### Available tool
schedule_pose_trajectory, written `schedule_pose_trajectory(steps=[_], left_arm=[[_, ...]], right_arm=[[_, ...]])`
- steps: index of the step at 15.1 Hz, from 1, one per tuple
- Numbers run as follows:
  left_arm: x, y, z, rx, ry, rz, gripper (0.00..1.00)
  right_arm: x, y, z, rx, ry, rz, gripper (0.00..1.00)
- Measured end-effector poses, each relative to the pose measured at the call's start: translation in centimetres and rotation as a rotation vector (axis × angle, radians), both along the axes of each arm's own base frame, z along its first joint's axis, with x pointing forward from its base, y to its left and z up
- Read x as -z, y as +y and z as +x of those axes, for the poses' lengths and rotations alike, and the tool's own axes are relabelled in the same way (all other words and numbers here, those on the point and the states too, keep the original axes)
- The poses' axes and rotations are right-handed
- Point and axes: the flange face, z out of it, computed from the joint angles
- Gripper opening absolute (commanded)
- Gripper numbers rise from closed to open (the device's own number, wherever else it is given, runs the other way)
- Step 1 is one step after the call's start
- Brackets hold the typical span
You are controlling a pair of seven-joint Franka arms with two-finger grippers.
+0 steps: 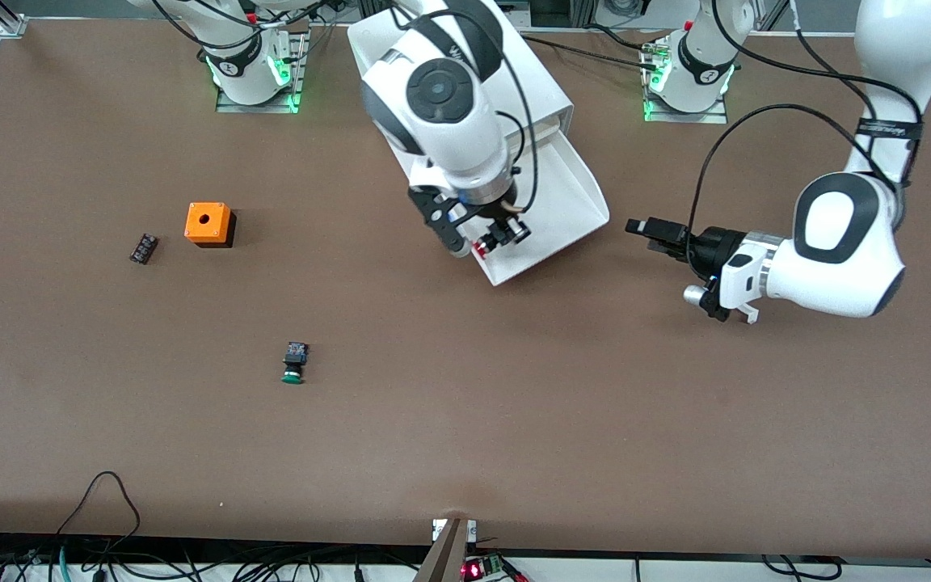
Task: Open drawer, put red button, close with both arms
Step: 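Carry the red button over the drawer while the left gripper withdraws, then lower the red button into the drawer and open the right gripper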
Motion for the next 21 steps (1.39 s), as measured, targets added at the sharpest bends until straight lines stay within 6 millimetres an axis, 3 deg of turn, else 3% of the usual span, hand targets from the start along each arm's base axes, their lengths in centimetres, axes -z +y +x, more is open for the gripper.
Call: schedule_pose_trajectory(steps=[2,5,10,11,13,15,18,21], left_arm=[[-2.1,0.6,0.8,0.005,0.01,0.093,1.0],[-4.9,1.1,1.7,0.007,0.009,0.25,1.0],[-9.8,-0.5,2.5,0.037,-0.086,0.54,1.0],[-10.5,-0.6,2.5,0.044,-0.111,0.585,1.0],[-11.4,-0.3,2.7,0.059,-0.153,0.658,1.0],[-12.6,0.6,3.2,0.069,-0.209,0.744,1.0],[-14.2,0.4,3.7,0.086,-0.277,0.823,1.0],[-14.6,-0.7,3.7,0.095,-0.302,0.835,1.0]], right_arm=[[1.7,1.9,-1.7,0.014,0.007,-0.025,0.0],[4.1,3.4,-2.8,0.021,0.016,-0.032,0.0],[6.7,4.7,-3.6,0.065,0.005,-0.046,0.0],[7.3,5.1,-3.9,0.076,-0.002,-0.053,0.09],[8.0,5.5,-4.2,0.082,-0.007,-0.058,0.68],[8.1,5.4,-4.0,0.088,-0.012,-0.058,0.99],[7.5,4.9,-3.1,0.103,-0.029,-0.056,1.0],[5.9,3.4,-0.7,0.134,-0.068,-0.048,1.0]])
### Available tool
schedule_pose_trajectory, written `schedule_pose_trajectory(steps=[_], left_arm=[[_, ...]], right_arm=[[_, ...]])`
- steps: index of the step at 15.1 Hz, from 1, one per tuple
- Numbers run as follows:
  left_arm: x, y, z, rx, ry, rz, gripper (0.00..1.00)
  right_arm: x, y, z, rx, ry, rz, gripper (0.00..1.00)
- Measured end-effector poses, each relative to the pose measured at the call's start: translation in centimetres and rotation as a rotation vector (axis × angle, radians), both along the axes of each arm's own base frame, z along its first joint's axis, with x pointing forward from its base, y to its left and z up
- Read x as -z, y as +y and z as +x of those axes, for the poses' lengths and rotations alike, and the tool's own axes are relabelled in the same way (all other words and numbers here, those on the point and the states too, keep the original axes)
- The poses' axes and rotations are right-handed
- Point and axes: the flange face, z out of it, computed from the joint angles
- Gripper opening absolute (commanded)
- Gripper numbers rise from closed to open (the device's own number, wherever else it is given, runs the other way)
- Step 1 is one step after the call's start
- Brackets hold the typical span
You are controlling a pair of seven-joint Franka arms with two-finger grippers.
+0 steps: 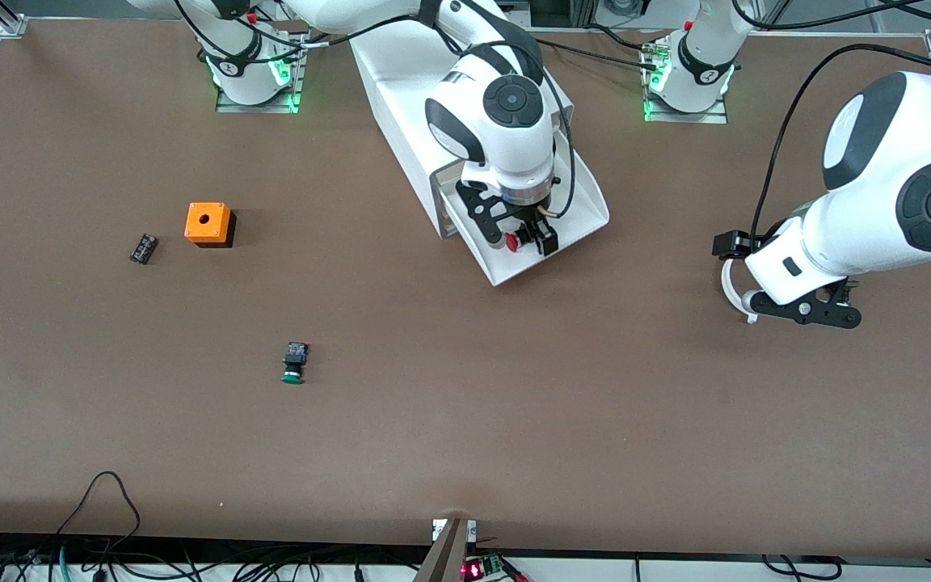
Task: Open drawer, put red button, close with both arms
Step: 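Lower the red button into the drawer and open the right gripper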
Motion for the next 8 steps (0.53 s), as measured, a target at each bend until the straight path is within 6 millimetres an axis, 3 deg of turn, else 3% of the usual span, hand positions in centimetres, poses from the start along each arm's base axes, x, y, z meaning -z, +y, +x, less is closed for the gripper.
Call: schedule_pose_trajectory(steps=[3,5,8], left_arm=[[0.1,0.0,0.4,-0.037,-0.024,0.002,1.0],[0.5,-0.2,1.1,-0.123,-0.068,0.008,1.0],[2.0,-1.4,1.5,-0.246,-0.104,0.023,1.0]], right_arm=[[-4.9,-3.6,3.9,-0.025,-0.062,0.034,1.0],[-8.6,-7.4,6.3,-0.096,-0.089,0.021,1.0],[-12.6,-13.8,9.6,-0.208,-0.082,0.011,1.0]])
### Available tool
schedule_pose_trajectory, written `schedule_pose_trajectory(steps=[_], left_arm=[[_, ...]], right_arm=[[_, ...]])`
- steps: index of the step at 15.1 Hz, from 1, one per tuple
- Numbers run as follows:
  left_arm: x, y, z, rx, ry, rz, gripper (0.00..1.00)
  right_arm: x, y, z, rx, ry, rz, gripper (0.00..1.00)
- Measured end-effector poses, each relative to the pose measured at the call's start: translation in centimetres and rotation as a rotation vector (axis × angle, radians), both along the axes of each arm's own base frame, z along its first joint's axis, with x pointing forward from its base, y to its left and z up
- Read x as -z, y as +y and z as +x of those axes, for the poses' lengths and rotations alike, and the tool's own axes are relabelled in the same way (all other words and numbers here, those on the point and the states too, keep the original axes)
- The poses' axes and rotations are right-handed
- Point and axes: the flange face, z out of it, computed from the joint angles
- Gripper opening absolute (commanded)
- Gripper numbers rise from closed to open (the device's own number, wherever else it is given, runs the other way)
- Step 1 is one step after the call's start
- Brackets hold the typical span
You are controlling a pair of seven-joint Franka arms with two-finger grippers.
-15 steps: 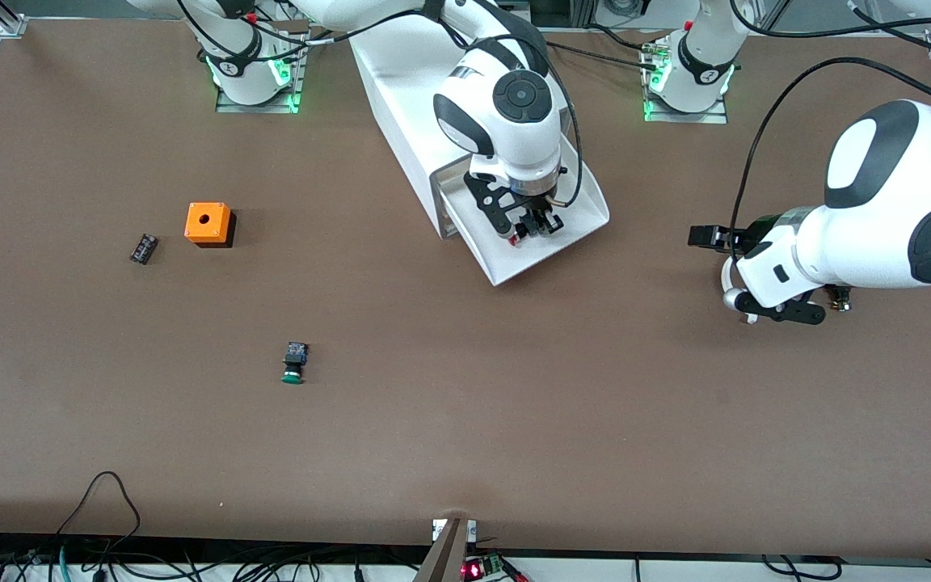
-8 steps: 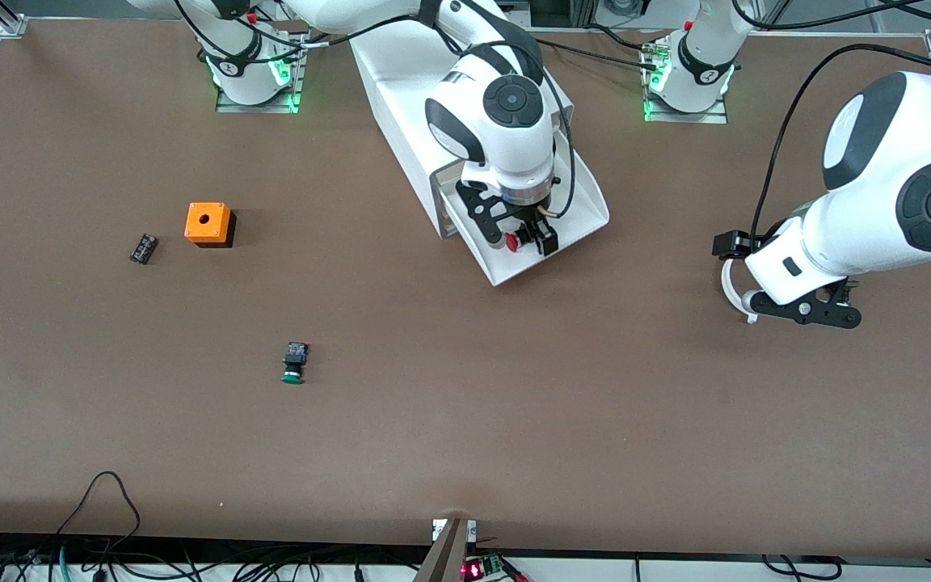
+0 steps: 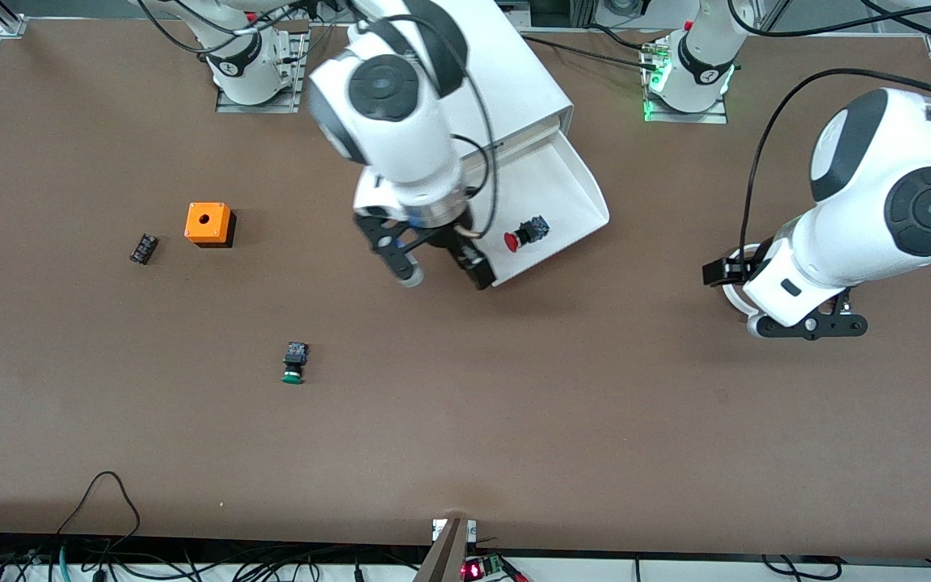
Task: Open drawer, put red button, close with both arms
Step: 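Lower the red button into the drawer and open the right gripper, then raise the right gripper away while the left gripper pushes the drawer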
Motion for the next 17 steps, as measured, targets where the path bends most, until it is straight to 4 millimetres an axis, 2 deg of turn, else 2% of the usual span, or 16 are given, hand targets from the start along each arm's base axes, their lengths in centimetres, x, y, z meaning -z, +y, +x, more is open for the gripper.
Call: schedule_pose_trajectory(steps=[2,5,9,13,17], left_arm=[[1.9,-2.2,-0.2,-0.075,-0.023,0.007,1.0],[5.3,-6.5,-1.2,-0.191,-0.069,-0.006,1.0],[10.0,-10.8,-3.3,-0.331,-0.12,-0.046,1.0],[14.4,-14.2,-6.3,-0.433,-0.153,-0.098,1.0],[16.8,-17.5,-9.4,-0.461,-0.143,-0.104,1.0]], right_arm=[[-1.9,-4.6,2.4,-0.071,0.001,0.014,1.0],[-2.9,-10.8,4.3,-0.243,0.031,-0.03,1.0],[-3.4,-16.4,4.9,-0.47,0.101,-0.087,1.0],[-3.3,-22.7,6.1,-0.628,0.113,-0.134,1.0],[-2.6,-29.5,6.3,-0.739,0.135,-0.163,1.0]])
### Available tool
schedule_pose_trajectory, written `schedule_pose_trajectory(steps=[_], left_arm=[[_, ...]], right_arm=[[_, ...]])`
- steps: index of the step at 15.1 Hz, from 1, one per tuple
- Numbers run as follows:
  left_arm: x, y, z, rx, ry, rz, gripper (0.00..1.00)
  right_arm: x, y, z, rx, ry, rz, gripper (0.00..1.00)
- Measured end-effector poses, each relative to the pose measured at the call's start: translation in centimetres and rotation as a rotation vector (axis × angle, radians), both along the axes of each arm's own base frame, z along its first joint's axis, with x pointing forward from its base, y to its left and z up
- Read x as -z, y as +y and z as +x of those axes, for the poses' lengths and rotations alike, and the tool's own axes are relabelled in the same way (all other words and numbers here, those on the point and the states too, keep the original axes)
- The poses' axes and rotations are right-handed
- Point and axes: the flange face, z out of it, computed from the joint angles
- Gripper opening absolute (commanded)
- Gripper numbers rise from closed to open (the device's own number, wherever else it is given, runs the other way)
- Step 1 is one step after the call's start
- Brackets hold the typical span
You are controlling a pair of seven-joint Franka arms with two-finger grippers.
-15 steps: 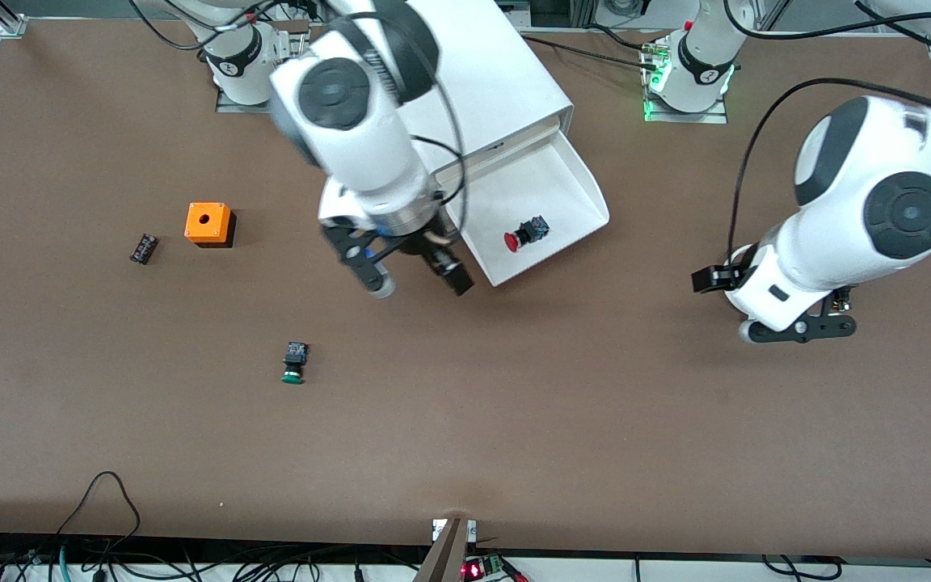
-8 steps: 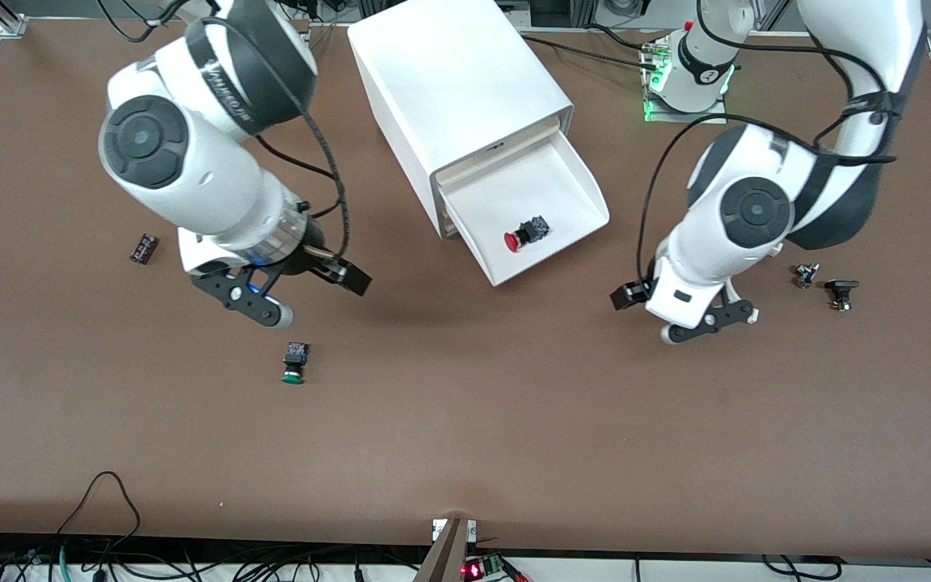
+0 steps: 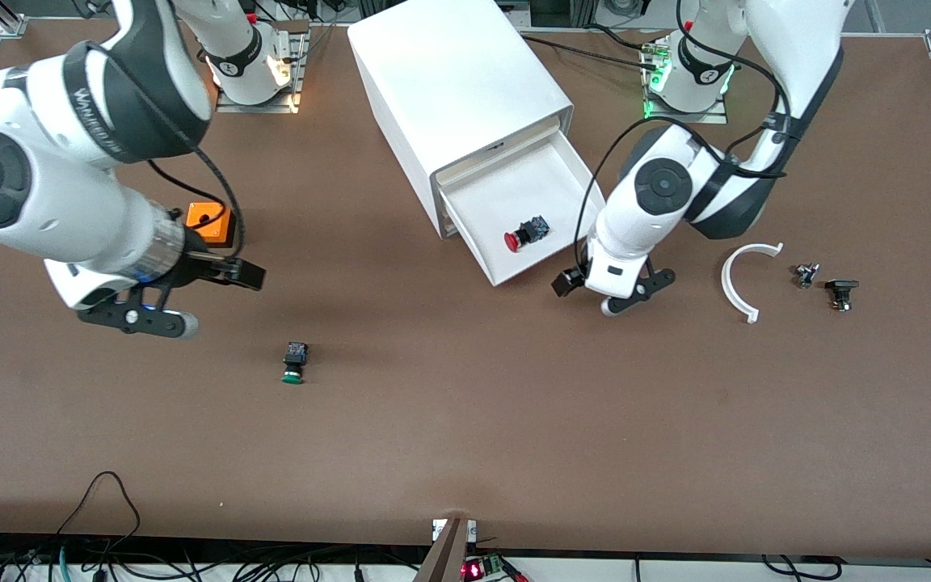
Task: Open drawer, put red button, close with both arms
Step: 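Raise the right gripper away while the left gripper pushes the drawer, then push the drawer shut with the left gripper while the right gripper returns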
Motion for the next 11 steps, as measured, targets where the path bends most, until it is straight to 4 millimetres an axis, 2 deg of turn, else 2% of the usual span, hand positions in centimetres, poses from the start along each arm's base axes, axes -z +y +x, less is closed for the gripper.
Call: schedule_pose_trajectory(steps=[2,4,8,11], left_arm=[[0.6,-1.2,-1.1,0.015,0.01,0.004,1.0],[1.1,-2.2,-2.2,0.035,0.021,0.011,1.0],[1.6,-3.9,-4.0,0.055,0.038,0.011,1.0],[1.9,-5.3,-5.6,0.081,0.054,0.009,1.0]], right_arm=[[0.2,-3.2,-0.5,-0.026,-0.004,0.004,1.0],[0.4,-5.1,-1.9,-0.03,-0.017,0.02,1.0],[-1.0,-6.6,-5.2,-0.059,-0.039,0.025,1.0],[-2.7,-7.3,-6.3,-0.075,-0.063,0.02,1.0]])
